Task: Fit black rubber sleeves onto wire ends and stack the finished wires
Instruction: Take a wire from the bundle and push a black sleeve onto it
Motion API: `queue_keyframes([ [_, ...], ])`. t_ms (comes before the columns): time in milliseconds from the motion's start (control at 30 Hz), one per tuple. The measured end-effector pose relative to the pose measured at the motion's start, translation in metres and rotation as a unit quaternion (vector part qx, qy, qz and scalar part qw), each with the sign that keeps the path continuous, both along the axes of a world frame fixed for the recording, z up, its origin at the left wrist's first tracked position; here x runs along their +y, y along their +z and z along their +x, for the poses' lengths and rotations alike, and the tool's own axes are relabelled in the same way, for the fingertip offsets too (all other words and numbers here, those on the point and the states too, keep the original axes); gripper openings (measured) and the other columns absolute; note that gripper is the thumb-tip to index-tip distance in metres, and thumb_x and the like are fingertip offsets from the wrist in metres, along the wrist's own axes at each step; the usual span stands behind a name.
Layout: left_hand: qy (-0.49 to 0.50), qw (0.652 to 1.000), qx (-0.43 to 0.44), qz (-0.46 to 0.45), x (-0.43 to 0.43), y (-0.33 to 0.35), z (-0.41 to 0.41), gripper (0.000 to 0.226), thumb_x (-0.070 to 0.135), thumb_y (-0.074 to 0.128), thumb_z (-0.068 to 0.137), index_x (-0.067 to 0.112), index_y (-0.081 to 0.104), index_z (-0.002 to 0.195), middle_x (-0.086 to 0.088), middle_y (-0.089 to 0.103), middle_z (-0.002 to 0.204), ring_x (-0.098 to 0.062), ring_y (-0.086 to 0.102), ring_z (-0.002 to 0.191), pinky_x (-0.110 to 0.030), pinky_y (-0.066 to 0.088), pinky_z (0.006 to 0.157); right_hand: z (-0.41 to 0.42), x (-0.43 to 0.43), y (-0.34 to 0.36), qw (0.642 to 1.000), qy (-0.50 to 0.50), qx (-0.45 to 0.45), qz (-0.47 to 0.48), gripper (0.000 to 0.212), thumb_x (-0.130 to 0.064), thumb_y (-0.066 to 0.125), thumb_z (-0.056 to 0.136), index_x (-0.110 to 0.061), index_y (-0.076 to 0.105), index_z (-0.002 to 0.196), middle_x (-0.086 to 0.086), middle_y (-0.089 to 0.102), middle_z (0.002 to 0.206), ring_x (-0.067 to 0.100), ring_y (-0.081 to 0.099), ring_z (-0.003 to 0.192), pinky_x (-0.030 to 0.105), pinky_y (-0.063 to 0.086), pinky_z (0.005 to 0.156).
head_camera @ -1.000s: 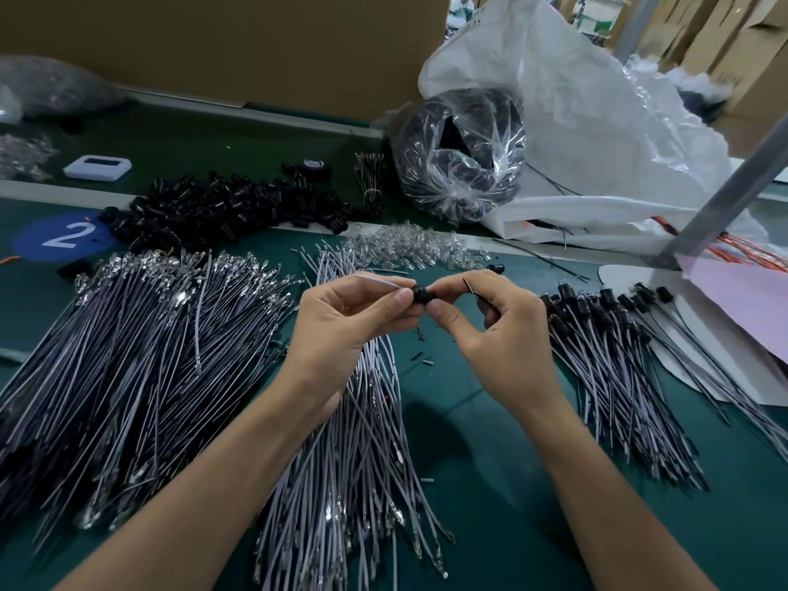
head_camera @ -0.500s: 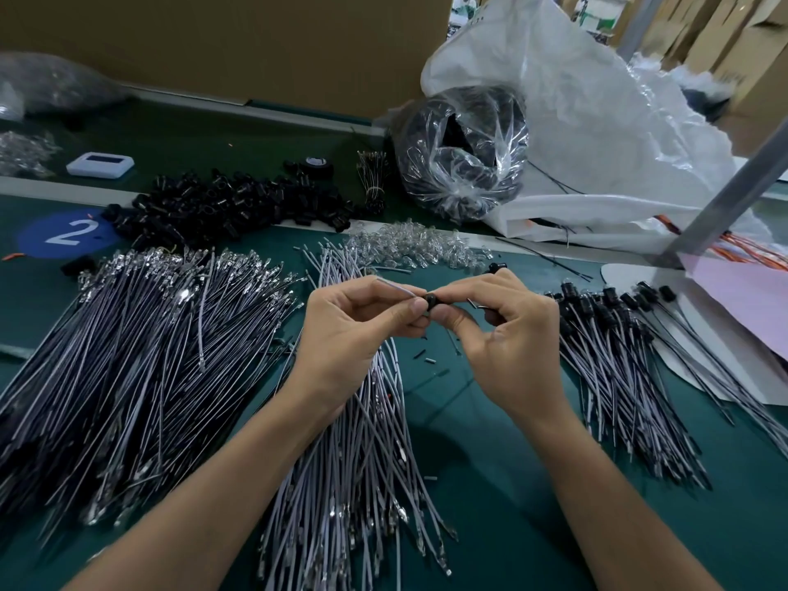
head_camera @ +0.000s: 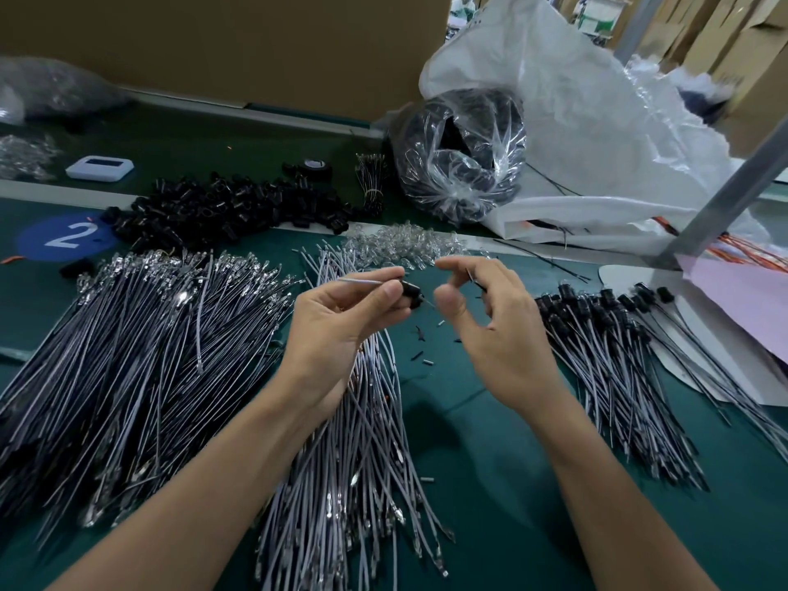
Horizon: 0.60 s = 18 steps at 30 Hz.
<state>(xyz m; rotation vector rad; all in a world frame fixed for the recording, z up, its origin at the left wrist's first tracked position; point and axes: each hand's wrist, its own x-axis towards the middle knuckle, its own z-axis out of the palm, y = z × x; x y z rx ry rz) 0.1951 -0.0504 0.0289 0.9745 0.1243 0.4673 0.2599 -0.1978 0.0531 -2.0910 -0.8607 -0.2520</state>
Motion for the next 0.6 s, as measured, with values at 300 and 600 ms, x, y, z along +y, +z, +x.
queue_keyframes([
  [300,-0.006,1.000,0.015,-0.017,0.0038,0.0015,-0.0011,0.013,0.012,0.071,0.070,0.012,0.080,0.079,-0.009,0.076,0.082,-0.014,0.073,0.073,-0.019,0.057,0.066,0.0018,-0.0043,-0.0008,1.000,0.010,-0.008,0.014,0.014,-0.012,0.050,0.101,-0.015,0.064,0.102,-0.005,0.063,0.069,-0.001,0.051,0.054,0.010,0.032,0.054],
  [600,0.000,1.000,0.013,0.003,0.0017,0.0017,-0.0009,0.013,0.013,0.073,0.068,0.012,0.080,0.079,-0.009,0.076,0.081,-0.015,0.073,0.073,-0.020,0.057,0.066,-0.0016,-0.0045,-0.0018,0.994,-0.033,-0.108,0.006,0.005,-0.014,0.071,0.086,-0.017,0.068,0.083,-0.022,0.057,0.076,-0.004,0.049,0.072,0.008,0.033,0.069],
])
